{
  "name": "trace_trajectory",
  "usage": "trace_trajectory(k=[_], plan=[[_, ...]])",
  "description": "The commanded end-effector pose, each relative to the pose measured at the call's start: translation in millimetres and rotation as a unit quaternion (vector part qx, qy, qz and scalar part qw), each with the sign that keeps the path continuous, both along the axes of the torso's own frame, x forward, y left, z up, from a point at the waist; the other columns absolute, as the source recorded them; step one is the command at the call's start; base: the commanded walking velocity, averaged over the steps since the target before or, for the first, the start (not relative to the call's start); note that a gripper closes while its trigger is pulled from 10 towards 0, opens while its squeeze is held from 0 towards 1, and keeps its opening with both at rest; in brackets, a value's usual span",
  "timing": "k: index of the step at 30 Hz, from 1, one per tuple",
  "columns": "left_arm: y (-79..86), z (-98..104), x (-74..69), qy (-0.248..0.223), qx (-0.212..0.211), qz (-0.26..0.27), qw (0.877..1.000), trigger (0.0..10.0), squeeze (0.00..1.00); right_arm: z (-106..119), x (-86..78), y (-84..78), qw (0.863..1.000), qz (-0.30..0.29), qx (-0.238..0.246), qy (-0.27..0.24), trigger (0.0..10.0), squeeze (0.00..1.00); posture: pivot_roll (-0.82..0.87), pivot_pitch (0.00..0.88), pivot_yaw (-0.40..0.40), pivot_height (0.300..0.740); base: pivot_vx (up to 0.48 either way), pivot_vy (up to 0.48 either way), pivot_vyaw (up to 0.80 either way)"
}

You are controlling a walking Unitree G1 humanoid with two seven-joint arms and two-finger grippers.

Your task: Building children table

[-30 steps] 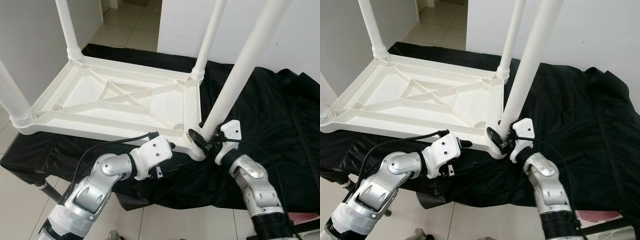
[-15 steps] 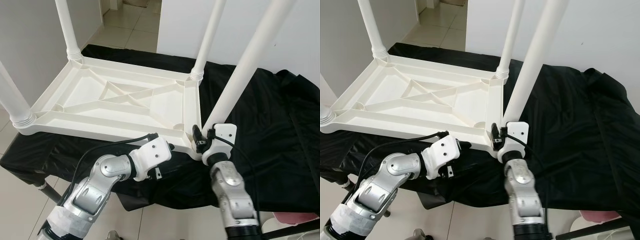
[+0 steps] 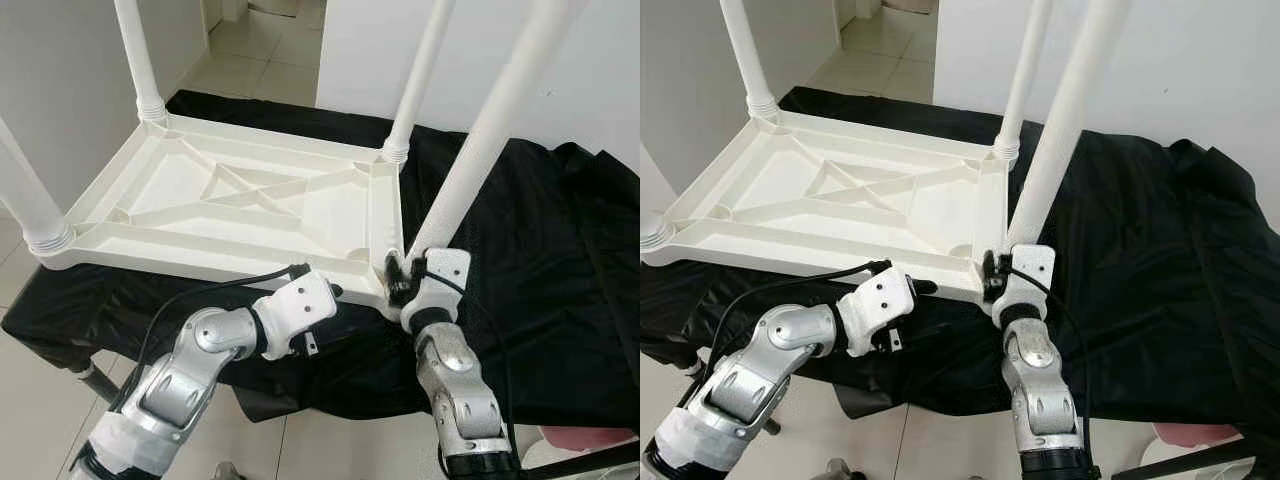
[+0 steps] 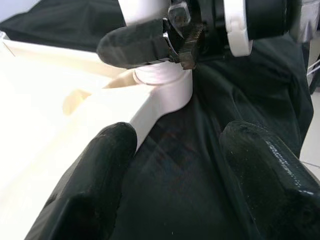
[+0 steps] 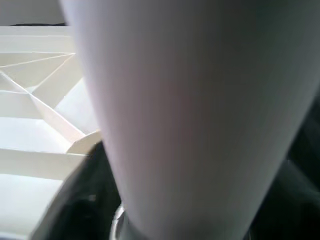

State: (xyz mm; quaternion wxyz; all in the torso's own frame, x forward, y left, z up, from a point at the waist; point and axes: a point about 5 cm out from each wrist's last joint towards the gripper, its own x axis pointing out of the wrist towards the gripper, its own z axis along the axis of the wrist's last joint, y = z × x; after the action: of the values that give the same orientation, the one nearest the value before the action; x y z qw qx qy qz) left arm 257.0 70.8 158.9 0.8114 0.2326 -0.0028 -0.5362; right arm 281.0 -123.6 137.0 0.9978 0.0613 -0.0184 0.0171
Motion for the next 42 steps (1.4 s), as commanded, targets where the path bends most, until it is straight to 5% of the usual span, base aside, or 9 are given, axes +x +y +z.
trace_trajectory(k=[1, 12, 13, 19, 24, 38, 40, 42], plan=[[-0.1, -0.2, -0.1, -0.006, 0.0, 0.012, 1.0, 10.0, 0.0, -0.9, -1.3, 7.5, 1.0, 0.015, 0.018, 0.0, 10.0, 1.0, 0.02, 0.036, -0.061, 0.74, 0.0, 0.0, 0.0], [-2.8, 0.5, 1.4, -0.008, -0.001, 0.007, 1.0, 10.0, 0.0, 6.5, -2.3, -22.5, 0.995, 0.086, -0.028, -0.041, 10.0, 1.0, 0.01, 0.03, -0.062, 0.74, 0.0, 0.0, 0.0], [-3.0, 0.4, 1.3, -0.009, -0.001, 0.007, 1.0, 10.0, 0.0, 7.0, -2.9, -26.0, 0.993, 0.108, -0.033, -0.045, 10.0, 0.0, 0.01, 0.027, -0.061, 0.74, 0.0, 0.0, 0.0], [-3.5, 0.2, 1.3, -0.008, -0.001, 0.006, 1.0, 10.0, 0.0, 8.7, -4.8, -34.3, 0.983, 0.17, -0.047, -0.057, 10.0, 0.0, 0.01, 0.025, -0.056, 0.74, 0.0, 0.0, 0.0], [-4.0, -0.2, 0.9, -0.009, 0.002, 0.003, 1.0, 10.0, 0.0, 11.3, -0.7, -48.5, 0.96, 0.263, -0.078, -0.062, 10.0, 0.0, 0.01, 0.026, -0.055, 0.74, 0.0, 0.0, 0.0], [-3.5, -0.5, 0.5, -0.009, 0.002, 0.009, 1.0, 10.0, 0.0, 8.8, 16.0, -52.1, 0.945, 0.309, -0.098, -0.048, 10.0, 0.0, 0.02, 0.032, -0.064, 0.74, 0.0, 0.0, 0.0], [-2.8, -0.1, 1.8, -0.011, 0.003, 0.013, 1.0, 10.0, 0.0, 6.6, 19.8, -50.3, 0.941, 0.321, -0.098, -0.046, 0.0, 0.0, 0.02, 0.036, -0.065, 0.74, 0.0, 0.0, 0.0], [-2.9, -0.2, 2.3, -0.013, 0.004, 0.015, 1.0, 10.0, 0.0, 5.5, 21.4, -49.8, 0.939, 0.326, -0.097, -0.046, 0.0, 0.0, 0.02, 0.033, -0.066, 0.74, 0.0, 0.0, 0.0]])
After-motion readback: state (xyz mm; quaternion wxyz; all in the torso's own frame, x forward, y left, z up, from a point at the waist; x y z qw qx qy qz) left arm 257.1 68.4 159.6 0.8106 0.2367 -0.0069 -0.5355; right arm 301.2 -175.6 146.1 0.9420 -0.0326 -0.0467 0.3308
